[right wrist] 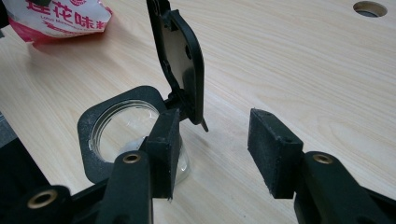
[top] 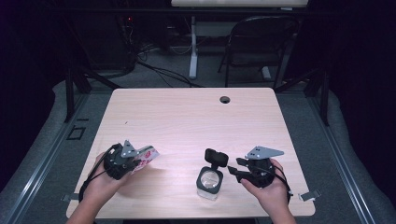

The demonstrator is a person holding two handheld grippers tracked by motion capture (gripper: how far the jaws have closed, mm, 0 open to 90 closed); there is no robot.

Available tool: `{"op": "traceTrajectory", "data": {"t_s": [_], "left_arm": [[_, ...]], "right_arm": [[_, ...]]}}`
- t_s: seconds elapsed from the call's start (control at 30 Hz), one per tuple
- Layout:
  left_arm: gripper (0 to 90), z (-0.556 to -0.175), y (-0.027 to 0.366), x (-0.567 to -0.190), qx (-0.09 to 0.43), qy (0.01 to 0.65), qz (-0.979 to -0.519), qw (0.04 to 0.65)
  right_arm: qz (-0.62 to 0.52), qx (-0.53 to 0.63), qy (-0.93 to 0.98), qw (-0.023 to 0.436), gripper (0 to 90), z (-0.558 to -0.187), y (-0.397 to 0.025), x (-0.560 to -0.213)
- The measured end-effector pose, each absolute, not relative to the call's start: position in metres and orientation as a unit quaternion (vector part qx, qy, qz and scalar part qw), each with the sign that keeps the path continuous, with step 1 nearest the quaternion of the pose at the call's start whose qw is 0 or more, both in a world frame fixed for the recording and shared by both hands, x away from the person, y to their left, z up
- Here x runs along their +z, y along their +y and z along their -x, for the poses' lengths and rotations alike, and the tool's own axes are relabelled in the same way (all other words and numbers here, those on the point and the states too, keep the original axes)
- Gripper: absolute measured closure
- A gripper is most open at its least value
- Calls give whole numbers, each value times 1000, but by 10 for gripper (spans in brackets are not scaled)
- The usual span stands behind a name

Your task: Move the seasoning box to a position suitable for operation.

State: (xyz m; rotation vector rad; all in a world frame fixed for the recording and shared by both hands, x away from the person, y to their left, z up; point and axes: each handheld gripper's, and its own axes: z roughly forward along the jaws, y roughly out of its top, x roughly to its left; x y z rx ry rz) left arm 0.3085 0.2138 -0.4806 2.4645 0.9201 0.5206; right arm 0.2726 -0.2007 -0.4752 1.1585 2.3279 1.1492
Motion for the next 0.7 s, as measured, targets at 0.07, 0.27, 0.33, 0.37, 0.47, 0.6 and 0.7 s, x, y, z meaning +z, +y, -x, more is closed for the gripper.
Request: {"op": "traceTrajectory", "data": {"t_s": [0.07,0.27,0.33,0.37,0.47,0.6,0.7], "left_arm": [[900,-309,215,-478,190,335,-894,228],[900,-312,216,-469,200,333,-893,227],[900,-313,217,-464,204,332,-892,228],[900,-314,217,-461,210,333,-891,228],[900,-315,220,-451,223,331,-889,224],[900,-315,226,-437,244,332,-884,220],[900,-314,236,-420,262,339,-874,230]], "right_arm": [[-403,400,809,150,538,-273,-201,-475],[-404,405,806,153,538,-273,-201,-475],[-404,404,807,153,538,-273,-202,-474],[-404,404,806,152,537,-273,-203,-474],[-404,404,806,152,537,-273,-203,-474],[-405,404,806,153,537,-273,-203,-475],[-404,405,806,152,537,-273,-203,-475]]}}
